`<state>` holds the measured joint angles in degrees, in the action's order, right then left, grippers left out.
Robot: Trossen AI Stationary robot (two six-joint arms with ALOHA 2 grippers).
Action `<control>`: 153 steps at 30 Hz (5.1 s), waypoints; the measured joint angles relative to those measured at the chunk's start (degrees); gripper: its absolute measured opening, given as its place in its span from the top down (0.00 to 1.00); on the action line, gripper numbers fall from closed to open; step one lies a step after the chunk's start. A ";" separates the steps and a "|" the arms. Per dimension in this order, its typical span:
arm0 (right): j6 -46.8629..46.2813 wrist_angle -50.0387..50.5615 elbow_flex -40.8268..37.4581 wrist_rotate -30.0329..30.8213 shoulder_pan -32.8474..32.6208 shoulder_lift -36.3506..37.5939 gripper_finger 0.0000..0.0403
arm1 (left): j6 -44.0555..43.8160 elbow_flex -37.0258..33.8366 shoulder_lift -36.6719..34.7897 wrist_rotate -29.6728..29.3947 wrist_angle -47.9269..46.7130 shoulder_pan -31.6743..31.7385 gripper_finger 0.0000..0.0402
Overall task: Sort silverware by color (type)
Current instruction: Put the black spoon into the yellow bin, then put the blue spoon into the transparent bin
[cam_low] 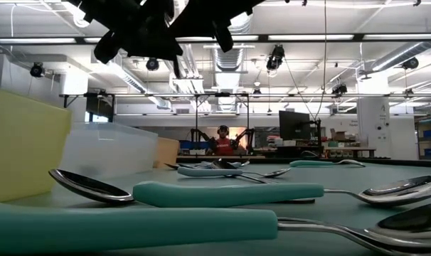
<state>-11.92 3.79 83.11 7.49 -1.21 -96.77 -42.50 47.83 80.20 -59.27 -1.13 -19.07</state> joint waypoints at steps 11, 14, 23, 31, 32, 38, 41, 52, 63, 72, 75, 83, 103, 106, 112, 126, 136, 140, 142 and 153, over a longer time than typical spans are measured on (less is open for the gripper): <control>-1.51 1.63 0.00 -0.44 0.35 0.32 0.95 | -0.11 -0.37 -1.49 5.95 -0.41 0.11 1.00; -1.51 5.22 0.00 -0.41 0.76 1.18 0.89 | -0.01 -0.42 -2.03 6.11 -1.38 0.09 1.00; -1.62 21.28 0.02 -0.01 1.36 4.36 0.72 | 3.12 -0.42 -5.61 18.39 -5.39 -0.07 1.00; -11.53 45.83 0.02 -0.01 1.36 5.13 0.71 | 2.79 0.20 -11.02 54.70 -15.55 -6.05 1.00; -12.72 48.66 0.02 0.04 1.10 4.88 0.71 | 0.90 0.28 -11.40 56.98 -17.10 -7.63 1.00; -20.34 55.73 -2.66 0.06 -0.84 4.85 0.74 | -11.43 0.79 -11.41 62.73 -29.26 -17.99 1.00; -22.72 55.92 -4.47 0.06 -2.20 4.97 0.75 | -14.40 0.73 -10.19 64.49 -32.44 -21.43 1.00; -30.32 55.49 -6.67 0.01 -5.08 4.92 0.74 | -28.41 1.88 -2.49 70.72 -31.63 -25.57 0.97; -37.18 55.47 -6.68 0.03 -5.16 4.92 0.75 | -18.33 9.14 6.35 70.52 -29.95 -29.97 0.78; -41.82 55.59 -6.84 0.07 -5.92 4.90 0.74 | -12.62 6.97 6.12 58.71 -26.91 -33.05 0.72; -44.23 56.48 -6.84 -0.42 -7.41 4.90 0.75 | -14.04 5.73 6.11 58.64 -28.27 -33.07 0.72; -54.39 66.12 -6.86 -5.02 -13.70 4.90 0.75 | -11.67 5.78 0.48 58.33 -43.59 -32.97 0.72; -98.14 66.24 -8.33 -8.38 -37.39 4.72 0.76 | -16.32 5.70 -16.83 13.07 -45.97 -22.11 0.72; -90.64 63.62 -8.33 -7.59 -40.35 4.72 0.77 | -16.11 5.70 -17.22 10.34 -45.97 -22.02 0.72; -62.58 61.51 -8.50 -5.56 -44.25 3.66 0.77 | -15.06 5.70 -17.29 9.66 -45.57 -21.64 0.72; -23.39 57.01 -8.57 -5.34 -45.44 -5.37 0.71 | -15.88 5.70 -17.31 7.41 -34.44 -21.64 0.72; -21.03 56.49 -8.57 -6.06 -46.99 -10.06 0.69 | -15.49 5.70 -17.31 2.80 -29.31 -21.64 0.72; -20.94 54.33 -9.35 -6.00 -47.45 -10.95 0.71 | -15.48 5.70 -17.31 2.49 -29.15 -21.64 0.72; -21.06 53.95 -9.66 -6.04 -47.54 -11.43 0.72 | -15.48 5.70 -17.31 1.33 -28.64 -21.64 0.72; -25.75 53.86 -9.97 -6.52 -47.17 -11.45 0.90 | -15.35 5.70 -17.31 -4.49 -22.13 -21.64 0.72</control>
<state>-37.67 57.65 73.14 0.97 -48.38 -108.22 -57.85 53.54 62.89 -63.76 -23.27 -40.71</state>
